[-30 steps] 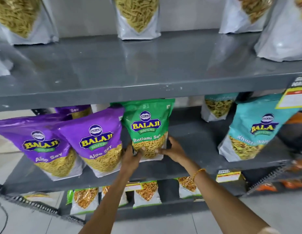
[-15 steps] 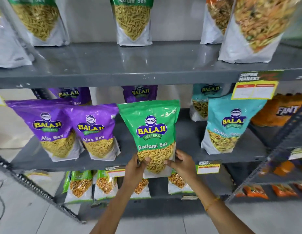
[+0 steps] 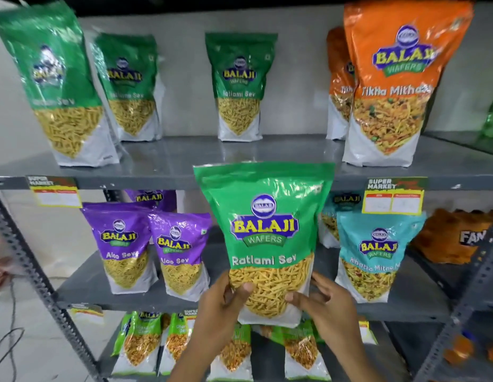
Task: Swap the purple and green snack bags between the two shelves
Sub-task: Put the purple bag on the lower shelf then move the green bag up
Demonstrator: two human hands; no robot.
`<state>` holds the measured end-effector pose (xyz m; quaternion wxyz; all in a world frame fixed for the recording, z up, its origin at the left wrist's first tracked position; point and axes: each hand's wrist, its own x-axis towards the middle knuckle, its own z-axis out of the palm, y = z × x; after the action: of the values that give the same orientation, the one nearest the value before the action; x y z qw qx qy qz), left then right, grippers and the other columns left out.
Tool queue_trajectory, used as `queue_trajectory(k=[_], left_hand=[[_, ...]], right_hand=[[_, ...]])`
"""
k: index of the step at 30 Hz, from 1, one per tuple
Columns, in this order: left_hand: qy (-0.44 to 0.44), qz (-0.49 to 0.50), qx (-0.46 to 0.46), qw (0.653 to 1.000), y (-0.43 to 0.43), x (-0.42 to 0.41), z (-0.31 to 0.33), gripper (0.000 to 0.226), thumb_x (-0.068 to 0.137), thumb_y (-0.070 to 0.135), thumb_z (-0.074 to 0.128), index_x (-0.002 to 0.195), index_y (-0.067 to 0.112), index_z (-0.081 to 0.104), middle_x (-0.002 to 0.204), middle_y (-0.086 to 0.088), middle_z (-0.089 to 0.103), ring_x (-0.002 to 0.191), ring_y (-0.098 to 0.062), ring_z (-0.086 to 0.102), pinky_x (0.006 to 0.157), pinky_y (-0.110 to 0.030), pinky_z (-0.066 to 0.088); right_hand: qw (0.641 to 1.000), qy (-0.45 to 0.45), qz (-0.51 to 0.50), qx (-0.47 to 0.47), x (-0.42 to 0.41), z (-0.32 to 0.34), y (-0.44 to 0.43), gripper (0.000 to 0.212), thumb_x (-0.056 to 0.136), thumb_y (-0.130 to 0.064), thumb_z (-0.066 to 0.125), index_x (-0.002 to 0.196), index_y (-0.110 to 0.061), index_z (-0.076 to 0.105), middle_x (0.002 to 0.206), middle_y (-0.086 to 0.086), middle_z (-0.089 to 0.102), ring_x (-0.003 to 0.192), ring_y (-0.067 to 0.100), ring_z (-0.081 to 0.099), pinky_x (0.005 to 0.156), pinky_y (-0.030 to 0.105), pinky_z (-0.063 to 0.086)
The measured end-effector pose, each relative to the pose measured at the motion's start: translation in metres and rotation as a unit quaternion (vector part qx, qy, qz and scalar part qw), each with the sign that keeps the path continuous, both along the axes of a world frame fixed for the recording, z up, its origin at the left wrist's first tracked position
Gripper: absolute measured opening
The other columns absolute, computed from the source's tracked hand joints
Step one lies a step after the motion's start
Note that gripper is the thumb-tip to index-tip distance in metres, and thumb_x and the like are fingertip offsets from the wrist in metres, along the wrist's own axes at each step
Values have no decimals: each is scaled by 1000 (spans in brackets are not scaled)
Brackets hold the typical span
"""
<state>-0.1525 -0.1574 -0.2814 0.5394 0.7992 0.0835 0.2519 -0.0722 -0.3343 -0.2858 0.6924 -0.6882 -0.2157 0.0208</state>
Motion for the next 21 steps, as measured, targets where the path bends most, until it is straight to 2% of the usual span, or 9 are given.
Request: queue_trajectory(k=[2, 4, 8, 11, 14, 16, 18, 19, 21], left_hand=[[-43, 27, 23, 998, 5, -6, 38, 19, 79, 41, 60, 70, 28, 50, 52, 10, 56, 50, 0, 41, 49, -16, 29], [-82, 52, 41, 994, 14, -6, 73, 17, 80, 36, 63, 74, 21, 56, 60, -5, 59, 58, -6, 48, 54, -20, 34], [-161, 52, 35, 985, 38, 9, 137, 11, 80, 34, 62, 82, 23, 63, 66, 13, 69, 63, 8, 57, 57, -8, 43], [-197, 64, 62, 976, 56, 27, 174, 13, 84, 26, 59, 71, 26, 57, 64, 9, 59, 56, 5, 50, 53, -11, 40], [-202, 87, 107, 970, 78, 52, 206, 23, 85, 27, 58, 63, 27, 50, 58, 7, 55, 50, 2, 48, 48, -12, 35], [-185, 90, 124, 971, 96, 73, 220, 25, 85, 31, 59, 62, 24, 49, 55, 5, 54, 49, 0, 50, 48, -13, 35], [-152, 86, 134, 976, 114, 97, 226, 30, 82, 41, 59, 68, 15, 53, 59, -8, 61, 60, -21, 60, 56, -26, 41], [-135, 78, 139, 978, 122, 109, 226, 35, 81, 45, 58, 75, 10, 57, 68, -13, 66, 68, -29, 63, 60, -32, 43], [-115, 55, 130, 983, 135, 129, 223, 35, 82, 42, 58, 93, 9, 62, 91, -16, 72, 87, -31, 67, 73, -39, 50]], right_hand=[[999, -35, 9, 8, 0, 37, 8, 44, 60, -8, 81, 89, -36, 66, 72, -31, 71, 70, -4, 69, 57, 7, 50], [997, -78, 18, 15, 3, 75, 19, 44, 58, -16, 82, 96, -32, 68, 70, -32, 71, 71, -3, 69, 58, 7, 50], [987, -151, 25, 53, 20, 142, 47, 35, 62, -12, 81, 92, -27, 71, 68, -31, 70, 66, -7, 67, 57, 7, 48], [981, -177, 21, 76, 36, 181, 72, 31, 62, -18, 81, 84, -37, 68, 73, -26, 71, 75, -9, 67, 63, 9, 51], [977, -194, 5, 88, 57, 204, 98, 33, 64, -23, 80, 90, -37, 65, 89, -16, 69, 80, -13, 63, 69, 10, 52], [977, -193, -11, 88, 75, 212, 115, 33, 66, -24, 79, 95, -34, 66, 94, -11, 69, 80, -12, 63, 75, 18, 55], [982, -175, -23, 74, 95, 214, 131, 25, 66, -26, 79, 87, -34, 70, 94, -3, 71, 87, 5, 68, 81, 39, 58], [983, -169, -32, 63, 105, 213, 137, 20, 65, -27, 80, 80, -36, 70, 92, -1, 72, 88, 13, 70, 82, 47, 58], [986, -155, -50, 45, 123, 208, 147, 17, 63, -27, 81, 72, -36, 70, 89, 2, 72, 87, 20, 70, 81, 53, 56]])
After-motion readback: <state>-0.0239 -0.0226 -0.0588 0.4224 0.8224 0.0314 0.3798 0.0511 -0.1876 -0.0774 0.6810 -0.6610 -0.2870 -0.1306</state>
